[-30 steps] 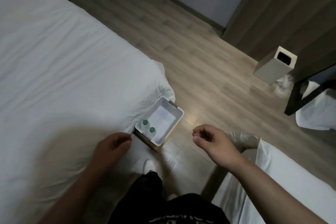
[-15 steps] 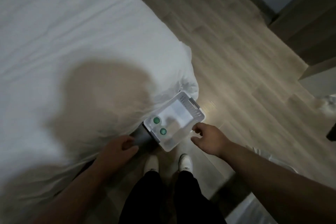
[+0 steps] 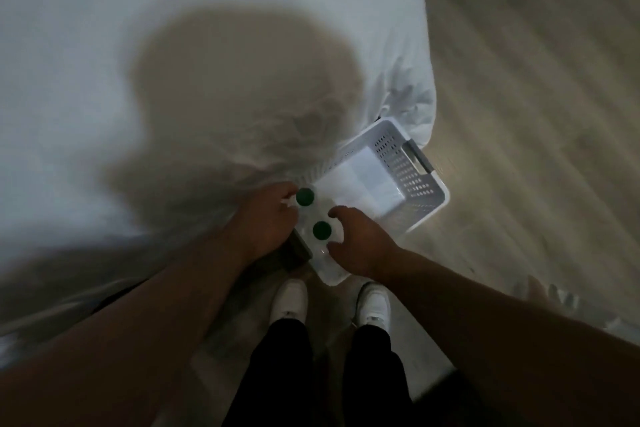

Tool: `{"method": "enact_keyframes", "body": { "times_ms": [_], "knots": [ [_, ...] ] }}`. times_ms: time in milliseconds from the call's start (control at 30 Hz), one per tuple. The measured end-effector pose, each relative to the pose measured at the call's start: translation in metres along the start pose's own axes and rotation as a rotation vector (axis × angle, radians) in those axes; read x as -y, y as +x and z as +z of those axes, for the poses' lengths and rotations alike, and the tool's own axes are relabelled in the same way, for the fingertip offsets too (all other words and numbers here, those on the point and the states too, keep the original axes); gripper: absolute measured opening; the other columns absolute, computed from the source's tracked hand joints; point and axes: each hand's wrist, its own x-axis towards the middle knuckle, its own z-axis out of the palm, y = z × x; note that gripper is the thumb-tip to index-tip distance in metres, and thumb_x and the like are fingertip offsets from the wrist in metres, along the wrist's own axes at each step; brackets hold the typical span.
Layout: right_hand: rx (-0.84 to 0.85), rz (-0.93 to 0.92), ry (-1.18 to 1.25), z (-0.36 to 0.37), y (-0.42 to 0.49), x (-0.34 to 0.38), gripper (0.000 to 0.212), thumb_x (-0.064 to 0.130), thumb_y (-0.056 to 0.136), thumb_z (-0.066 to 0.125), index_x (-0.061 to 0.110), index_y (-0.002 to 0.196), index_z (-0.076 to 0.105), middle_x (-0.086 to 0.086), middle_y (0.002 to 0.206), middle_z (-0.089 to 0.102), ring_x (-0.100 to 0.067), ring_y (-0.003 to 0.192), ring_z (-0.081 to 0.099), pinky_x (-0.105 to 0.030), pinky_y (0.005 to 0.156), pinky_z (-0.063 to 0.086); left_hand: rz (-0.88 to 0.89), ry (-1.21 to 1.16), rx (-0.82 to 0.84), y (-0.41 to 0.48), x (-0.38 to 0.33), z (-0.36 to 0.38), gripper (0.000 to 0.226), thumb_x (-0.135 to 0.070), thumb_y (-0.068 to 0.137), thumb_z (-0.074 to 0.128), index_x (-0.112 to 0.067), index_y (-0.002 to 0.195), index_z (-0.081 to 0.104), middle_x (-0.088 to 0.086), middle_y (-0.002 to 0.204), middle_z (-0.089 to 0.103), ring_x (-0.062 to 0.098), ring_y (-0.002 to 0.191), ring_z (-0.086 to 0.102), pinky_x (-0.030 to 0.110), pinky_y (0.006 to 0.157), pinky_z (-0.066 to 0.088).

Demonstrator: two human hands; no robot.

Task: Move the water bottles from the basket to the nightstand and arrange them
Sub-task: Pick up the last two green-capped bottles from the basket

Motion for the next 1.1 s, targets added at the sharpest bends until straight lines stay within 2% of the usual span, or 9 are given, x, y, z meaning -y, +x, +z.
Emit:
{"method": "enact_keyframes", "body": {
  "times_ms": [133, 200, 333, 433, 533, 667, 833, 967, 1100],
  "knots": [
    [-0.014, -0.048, 0.029, 0.022, 0.016, -0.014, 0.048, 0.027, 0.085, 0.067, 0.013, 0.128, 0.052, -0.009, 0.128, 0.054, -0.022, 0.117, 0.051, -0.022, 0.096, 0.035, 0.084, 0.151, 0.068, 0.022, 0.011, 0.014, 0.046, -0.012, 0.093, 0.060, -0.014, 0.138, 0.052, 0.003, 0.136, 0.055, 0.021, 0.122, 0.054, 0.036, 0.107, 0.043],
    [-0.088, -0.097, 0.067, 0.031, 0.021, -0.017, 0.038, 0.024, 0.084, 0.070, 0.010, 0.118, 0.058, -0.009, 0.117, 0.058, -0.023, 0.107, 0.054, -0.020, 0.088, 0.037, 0.088, 0.242, 0.103, 0.034, 0.017, 0.020, 0.052, -0.014, 0.092, 0.062, -0.015, 0.142, 0.047, 0.007, 0.141, 0.051, 0.023, 0.127, 0.050, 0.034, 0.110, 0.039],
    [-0.205, -0.140, -0.080, 0.043, 0.028, -0.017, 0.029, 0.029, 0.083, 0.066, 0.015, 0.107, 0.057, -0.004, 0.104, 0.052, -0.019, 0.087, 0.052, -0.033, 0.073, 0.047, 0.145, 0.435, 0.087, 0.054, 0.018, 0.034, 0.045, -0.008, 0.089, 0.061, -0.012, 0.133, 0.052, 0.014, 0.127, 0.049, 0.028, 0.113, 0.053, 0.036, 0.100, 0.045],
    [-0.202, -0.096, -0.032, 0.041, 0.027, -0.017, 0.020, 0.026, 0.086, 0.064, 0.015, 0.101, 0.057, -0.001, 0.097, 0.051, -0.016, 0.080, 0.050, -0.028, 0.069, 0.042, 0.146, 0.536, 0.031, 0.063, 0.014, 0.039, 0.031, -0.005, 0.083, 0.064, -0.009, 0.112, 0.054, 0.013, 0.112, 0.047, 0.027, 0.098, 0.053, 0.037, 0.085, 0.049],
    [-0.243, -0.013, 0.056, 0.025, 0.020, -0.031, 0.020, 0.030, 0.083, 0.068, 0.021, 0.098, 0.057, 0.009, 0.091, 0.046, -0.010, 0.081, 0.047, -0.019, 0.068, 0.036, 0.122, 0.560, 0.034, 0.066, 0.007, 0.039, 0.028, -0.006, 0.078, 0.065, -0.009, 0.099, 0.048, 0.012, 0.099, 0.050, 0.024, 0.090, 0.053, 0.028, 0.073, 0.040],
    [-0.331, 0.022, 0.055, -0.001, 0.004, -0.042, 0.025, 0.028, 0.079, 0.074, 0.020, 0.098, 0.059, 0.009, 0.092, 0.046, -0.010, 0.083, 0.048, -0.020, 0.072, 0.039, 0.084, 0.485, -0.024, 0.059, 0.005, 0.035, 0.024, -0.011, 0.073, 0.067, -0.005, 0.093, 0.053, 0.015, 0.097, 0.061, 0.029, 0.092, 0.060, 0.029, 0.072, 0.042],
    [-0.393, -0.017, 0.166, -0.035, -0.027, -0.034, 0.028, 0.016, 0.081, 0.073, 0.013, 0.100, 0.053, 0.006, 0.097, 0.047, -0.001, 0.083, 0.040, -0.008, 0.071, 0.036, 0.111, 0.313, -0.190, 0.021, -0.003, 0.020, 0.026, -0.021, 0.075, 0.076, -0.005, 0.088, 0.060, 0.012, 0.088, 0.064, 0.027, 0.080, 0.061, 0.032, 0.068, 0.047],
    [-0.436, 0.079, 0.257, -0.069, -0.061, -0.019, 0.033, 0.022, 0.084, 0.071, 0.016, 0.109, 0.051, 0.005, 0.094, 0.059, -0.013, 0.086, 0.059, -0.025, 0.075, 0.048, 0.122, 0.256, -0.233, -0.017, -0.025, 0.000, 0.031, -0.029, 0.077, 0.079, -0.011, 0.093, 0.059, -0.003, 0.088, 0.052, 0.014, 0.079, 0.047, 0.027, 0.071, 0.036],
    [-0.463, 0.101, 0.296, -0.100, -0.097, 0.008, 0.040, 0.027, 0.084, 0.071, 0.014, 0.117, 0.053, 0.004, 0.101, 0.063, -0.010, 0.092, 0.060, -0.024, 0.082, 0.049, 0.129, 0.229, -0.248, -0.059, -0.060, -0.022, 0.034, -0.034, 0.076, 0.079, -0.023, 0.091, 0.051, -0.009, 0.085, 0.044, 0.015, 0.079, 0.045, 0.029, 0.073, 0.036]
  ]
}}
